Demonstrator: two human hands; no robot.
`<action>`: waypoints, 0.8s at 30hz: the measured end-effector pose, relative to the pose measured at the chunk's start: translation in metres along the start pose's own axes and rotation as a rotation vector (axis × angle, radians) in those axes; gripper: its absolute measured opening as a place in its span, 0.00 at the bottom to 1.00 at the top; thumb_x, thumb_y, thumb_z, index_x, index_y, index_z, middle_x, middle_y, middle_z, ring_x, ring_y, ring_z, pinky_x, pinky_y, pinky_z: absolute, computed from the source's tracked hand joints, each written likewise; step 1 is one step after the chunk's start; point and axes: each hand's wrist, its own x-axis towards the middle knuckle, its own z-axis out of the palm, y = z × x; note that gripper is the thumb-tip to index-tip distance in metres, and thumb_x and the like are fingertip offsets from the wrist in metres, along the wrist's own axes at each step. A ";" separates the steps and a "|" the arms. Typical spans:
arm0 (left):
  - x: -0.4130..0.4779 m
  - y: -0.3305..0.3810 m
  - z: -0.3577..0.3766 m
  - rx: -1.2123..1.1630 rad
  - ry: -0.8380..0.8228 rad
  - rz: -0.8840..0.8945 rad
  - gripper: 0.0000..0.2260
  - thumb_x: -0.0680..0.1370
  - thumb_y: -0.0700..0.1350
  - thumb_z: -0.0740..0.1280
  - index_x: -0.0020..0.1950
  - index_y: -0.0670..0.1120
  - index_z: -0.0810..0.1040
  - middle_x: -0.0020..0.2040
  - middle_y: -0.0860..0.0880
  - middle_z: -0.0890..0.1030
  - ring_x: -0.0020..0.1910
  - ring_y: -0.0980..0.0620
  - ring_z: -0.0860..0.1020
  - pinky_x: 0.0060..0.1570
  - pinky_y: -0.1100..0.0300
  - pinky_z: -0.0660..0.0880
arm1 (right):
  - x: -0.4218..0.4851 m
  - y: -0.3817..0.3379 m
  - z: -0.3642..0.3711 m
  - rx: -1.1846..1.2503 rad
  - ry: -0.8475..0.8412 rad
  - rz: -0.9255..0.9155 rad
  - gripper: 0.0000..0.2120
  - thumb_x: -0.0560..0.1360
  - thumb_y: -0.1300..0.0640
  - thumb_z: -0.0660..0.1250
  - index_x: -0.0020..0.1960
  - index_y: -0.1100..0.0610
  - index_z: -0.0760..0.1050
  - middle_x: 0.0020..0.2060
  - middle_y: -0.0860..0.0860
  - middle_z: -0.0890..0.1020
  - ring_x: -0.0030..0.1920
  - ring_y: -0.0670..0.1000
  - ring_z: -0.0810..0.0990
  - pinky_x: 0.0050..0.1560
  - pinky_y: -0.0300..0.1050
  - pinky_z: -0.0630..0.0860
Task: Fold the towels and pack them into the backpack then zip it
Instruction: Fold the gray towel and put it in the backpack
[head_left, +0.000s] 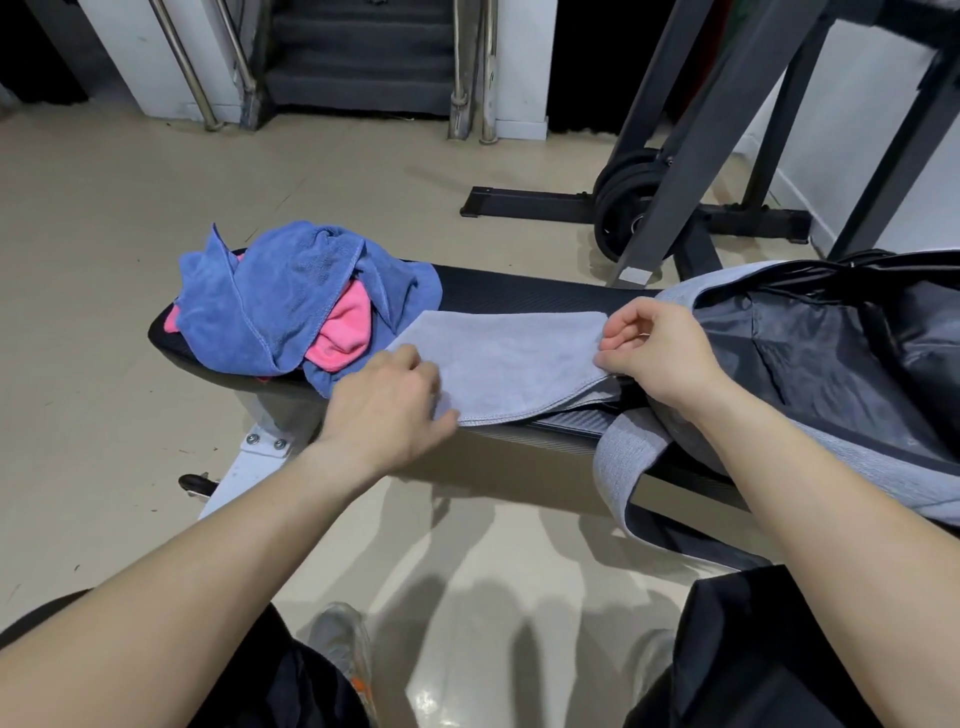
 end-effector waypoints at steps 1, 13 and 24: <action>0.006 0.013 -0.003 -0.071 0.008 0.031 0.15 0.76 0.60 0.62 0.54 0.52 0.78 0.54 0.53 0.75 0.55 0.48 0.75 0.44 0.55 0.73 | 0.001 -0.002 0.001 0.013 0.000 0.005 0.11 0.66 0.74 0.74 0.46 0.66 0.78 0.37 0.56 0.82 0.29 0.40 0.77 0.38 0.31 0.76; 0.058 0.126 0.011 -0.550 -0.002 0.119 0.15 0.74 0.52 0.72 0.50 0.52 0.67 0.48 0.56 0.75 0.47 0.50 0.75 0.43 0.52 0.73 | 0.008 -0.003 -0.002 0.010 0.001 0.015 0.10 0.69 0.69 0.74 0.45 0.58 0.79 0.35 0.49 0.84 0.36 0.45 0.82 0.48 0.47 0.82; 0.073 0.116 0.032 -0.558 0.017 0.082 0.09 0.79 0.57 0.65 0.51 0.53 0.74 0.43 0.49 0.82 0.45 0.43 0.79 0.45 0.49 0.77 | 0.005 0.015 -0.027 -0.606 -0.325 -0.068 0.09 0.71 0.64 0.68 0.41 0.49 0.78 0.36 0.43 0.82 0.42 0.44 0.80 0.51 0.48 0.79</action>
